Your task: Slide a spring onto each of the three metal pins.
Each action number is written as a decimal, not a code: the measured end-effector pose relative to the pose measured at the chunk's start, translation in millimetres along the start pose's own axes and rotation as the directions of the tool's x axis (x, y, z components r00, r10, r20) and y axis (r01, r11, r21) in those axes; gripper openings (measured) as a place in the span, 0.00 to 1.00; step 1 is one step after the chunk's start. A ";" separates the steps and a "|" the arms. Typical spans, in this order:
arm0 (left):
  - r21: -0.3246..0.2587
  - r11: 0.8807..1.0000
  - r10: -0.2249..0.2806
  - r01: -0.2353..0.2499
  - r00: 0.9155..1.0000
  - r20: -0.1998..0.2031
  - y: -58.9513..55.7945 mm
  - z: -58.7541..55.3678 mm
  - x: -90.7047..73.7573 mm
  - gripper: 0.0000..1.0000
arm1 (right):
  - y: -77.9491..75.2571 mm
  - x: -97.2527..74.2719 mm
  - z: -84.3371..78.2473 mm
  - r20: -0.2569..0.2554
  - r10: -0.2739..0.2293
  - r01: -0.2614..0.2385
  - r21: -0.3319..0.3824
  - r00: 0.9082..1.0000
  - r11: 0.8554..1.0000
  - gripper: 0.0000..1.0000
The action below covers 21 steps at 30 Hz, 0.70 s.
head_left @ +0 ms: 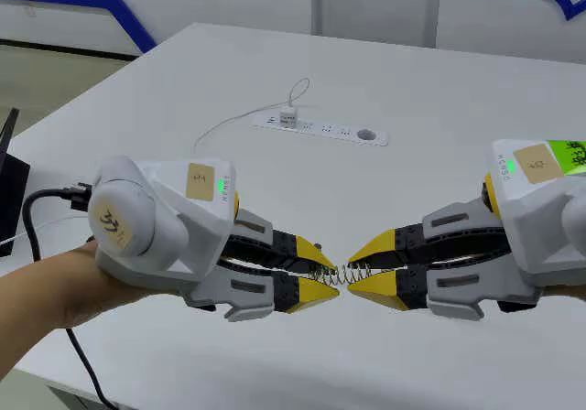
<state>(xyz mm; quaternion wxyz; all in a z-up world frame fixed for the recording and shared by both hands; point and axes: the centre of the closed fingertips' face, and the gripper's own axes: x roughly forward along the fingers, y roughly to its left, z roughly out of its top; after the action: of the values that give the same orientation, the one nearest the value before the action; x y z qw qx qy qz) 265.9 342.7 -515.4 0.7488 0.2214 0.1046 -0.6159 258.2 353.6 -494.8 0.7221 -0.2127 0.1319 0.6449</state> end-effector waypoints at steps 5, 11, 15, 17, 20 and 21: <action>-0.005 1.000 0.015 -0.015 1.000 0.000 -0.3 -1.7 1.6 0.10 | 0.7 3.6 11.4 0.038 0.009 -0.010 0.011 0.999 1.000 0.10; -0.030 0.999 0.045 -0.045 0.999 0.007 4.3 -1.3 0.7 0.10 | -2.4 6.0 16.2 0.058 -0.003 0.001 0.032 0.998 0.999 0.11; -0.040 0.998 0.050 -0.050 0.999 0.015 4.4 -0.4 0.2 0.10 | -3.0 5.7 17.2 0.070 -0.006 0.002 0.055 0.997 0.998 0.11; -0.049 0.998 0.049 -0.048 0.999 0.019 3.3 0.0 0.6 0.10 | -3.0 5.7 18.2 0.082 -0.006 0.000 0.076 0.997 0.997 0.11; -0.063 0.997 0.049 -0.047 0.998 0.033 2.0 1.6 1.5 0.10 | -3.2 5.6 21.6 0.105 -0.011 0.001 0.094 0.994 0.996 0.11; -0.068 0.997 0.049 -0.047 0.998 0.038 1.7 2.3 1.7 0.10 | -2.9 5.7 23.3 0.115 -0.012 0.000 0.106 0.993 0.994 0.11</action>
<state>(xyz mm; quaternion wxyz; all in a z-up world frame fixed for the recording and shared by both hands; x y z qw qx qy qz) 267.6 340.3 -513.7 0.7723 0.1865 0.1052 -0.5981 259.9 369.4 -476.7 0.7408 -0.1368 0.1230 0.6461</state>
